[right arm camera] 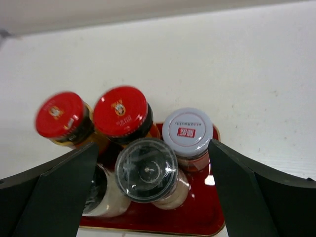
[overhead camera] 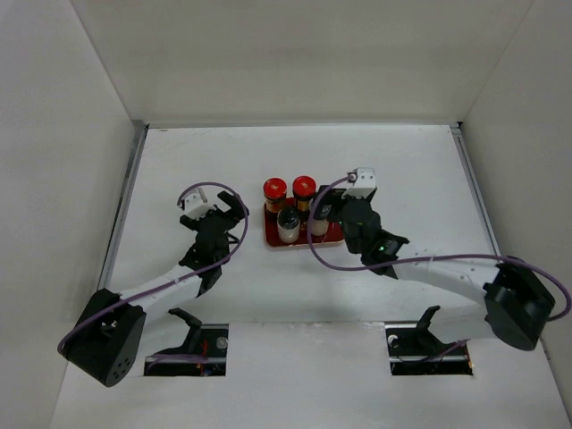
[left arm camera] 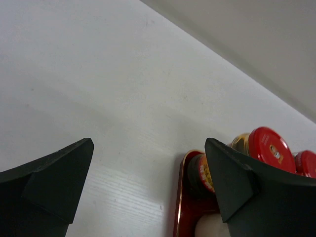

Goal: Organize the condiment bottles

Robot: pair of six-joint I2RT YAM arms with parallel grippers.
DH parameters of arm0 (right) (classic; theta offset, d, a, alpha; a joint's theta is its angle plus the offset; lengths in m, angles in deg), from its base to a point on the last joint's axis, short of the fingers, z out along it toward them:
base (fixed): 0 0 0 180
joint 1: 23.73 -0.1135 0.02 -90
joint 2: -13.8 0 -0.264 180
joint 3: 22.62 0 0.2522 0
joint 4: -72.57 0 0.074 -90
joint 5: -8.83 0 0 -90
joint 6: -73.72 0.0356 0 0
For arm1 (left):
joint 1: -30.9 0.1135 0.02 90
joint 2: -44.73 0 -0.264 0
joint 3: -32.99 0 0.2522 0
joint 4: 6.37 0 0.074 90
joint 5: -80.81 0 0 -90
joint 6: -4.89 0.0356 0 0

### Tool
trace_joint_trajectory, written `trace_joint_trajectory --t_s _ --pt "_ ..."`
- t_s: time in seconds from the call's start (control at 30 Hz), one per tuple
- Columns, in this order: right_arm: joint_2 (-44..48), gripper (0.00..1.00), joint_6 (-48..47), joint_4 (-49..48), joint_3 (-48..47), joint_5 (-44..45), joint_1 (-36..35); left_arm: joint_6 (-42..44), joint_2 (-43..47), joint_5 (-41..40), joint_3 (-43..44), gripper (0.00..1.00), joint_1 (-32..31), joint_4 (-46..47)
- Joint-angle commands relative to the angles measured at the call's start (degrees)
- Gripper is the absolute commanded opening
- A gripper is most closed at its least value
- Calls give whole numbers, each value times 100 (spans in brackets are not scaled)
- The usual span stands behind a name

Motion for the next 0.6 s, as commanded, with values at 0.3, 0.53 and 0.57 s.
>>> trace_joint_trajectory --t_s 0.3,0.53,0.57 --pt "2540 100 759 -284 1726 829 892 -3 327 -351 2037 100 -418 -3029" --pt "2990 94 1586 -29 2105 381 1341 59 336 -395 2425 100 -567 -3285" --pt "3033 91 1613 -29 2140 267 1368 67 327 -430 2433 100 -603 -3268"
